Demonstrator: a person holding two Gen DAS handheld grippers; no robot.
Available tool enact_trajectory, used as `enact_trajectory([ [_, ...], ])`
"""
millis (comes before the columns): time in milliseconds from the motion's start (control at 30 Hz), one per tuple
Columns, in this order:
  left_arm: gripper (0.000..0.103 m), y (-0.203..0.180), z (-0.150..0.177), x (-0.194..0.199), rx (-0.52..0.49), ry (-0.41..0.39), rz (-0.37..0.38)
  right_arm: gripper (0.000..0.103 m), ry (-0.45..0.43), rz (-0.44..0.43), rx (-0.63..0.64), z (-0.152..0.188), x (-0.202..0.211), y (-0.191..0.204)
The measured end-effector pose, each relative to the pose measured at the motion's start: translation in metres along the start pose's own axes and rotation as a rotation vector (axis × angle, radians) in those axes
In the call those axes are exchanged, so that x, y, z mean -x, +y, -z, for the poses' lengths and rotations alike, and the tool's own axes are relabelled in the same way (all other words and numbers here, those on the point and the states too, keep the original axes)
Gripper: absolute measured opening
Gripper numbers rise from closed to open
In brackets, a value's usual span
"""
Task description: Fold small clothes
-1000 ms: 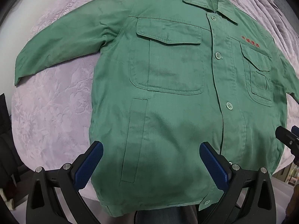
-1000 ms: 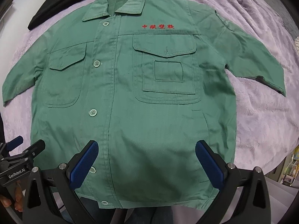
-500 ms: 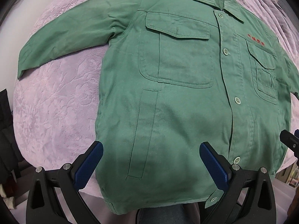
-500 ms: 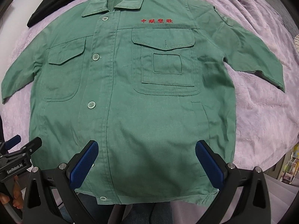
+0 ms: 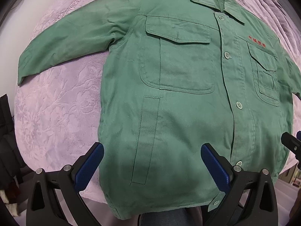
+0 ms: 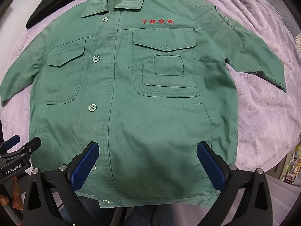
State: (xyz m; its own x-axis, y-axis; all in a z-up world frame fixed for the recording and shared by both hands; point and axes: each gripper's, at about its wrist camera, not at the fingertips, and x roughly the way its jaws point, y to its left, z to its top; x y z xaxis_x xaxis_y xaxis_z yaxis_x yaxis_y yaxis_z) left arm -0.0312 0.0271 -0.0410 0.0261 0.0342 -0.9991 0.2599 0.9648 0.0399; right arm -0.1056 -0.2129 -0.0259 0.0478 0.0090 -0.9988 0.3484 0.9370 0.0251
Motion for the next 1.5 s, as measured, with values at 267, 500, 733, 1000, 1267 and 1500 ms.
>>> enact_trajectory([
  [267,0.103,0.007,-0.002,-0.005,0.013,0.007,0.01,0.103,0.015,0.014,0.008,-0.004,-0.007,0.004],
  [500,0.103,0.011,-0.003,-0.012,0.018,0.013,0.02,0.103,0.024,0.024,0.015,-0.007,-0.01,0.007],
  [733,0.103,0.009,-0.007,-0.014,0.005,0.011,0.024,0.103,0.025,0.029,0.016,-0.01,-0.01,0.008],
  [1000,0.103,0.009,-0.011,-0.017,0.014,0.019,0.025,0.103,0.036,0.033,0.014,-0.012,-0.01,0.005],
  [1267,0.103,0.014,-0.012,-0.02,0.022,0.02,0.027,0.103,0.039,0.038,0.023,-0.016,-0.011,0.011],
  [1500,0.103,0.028,-0.02,-0.023,0.039,0.017,0.036,0.103,0.041,0.038,0.027,-0.02,-0.013,0.014],
])
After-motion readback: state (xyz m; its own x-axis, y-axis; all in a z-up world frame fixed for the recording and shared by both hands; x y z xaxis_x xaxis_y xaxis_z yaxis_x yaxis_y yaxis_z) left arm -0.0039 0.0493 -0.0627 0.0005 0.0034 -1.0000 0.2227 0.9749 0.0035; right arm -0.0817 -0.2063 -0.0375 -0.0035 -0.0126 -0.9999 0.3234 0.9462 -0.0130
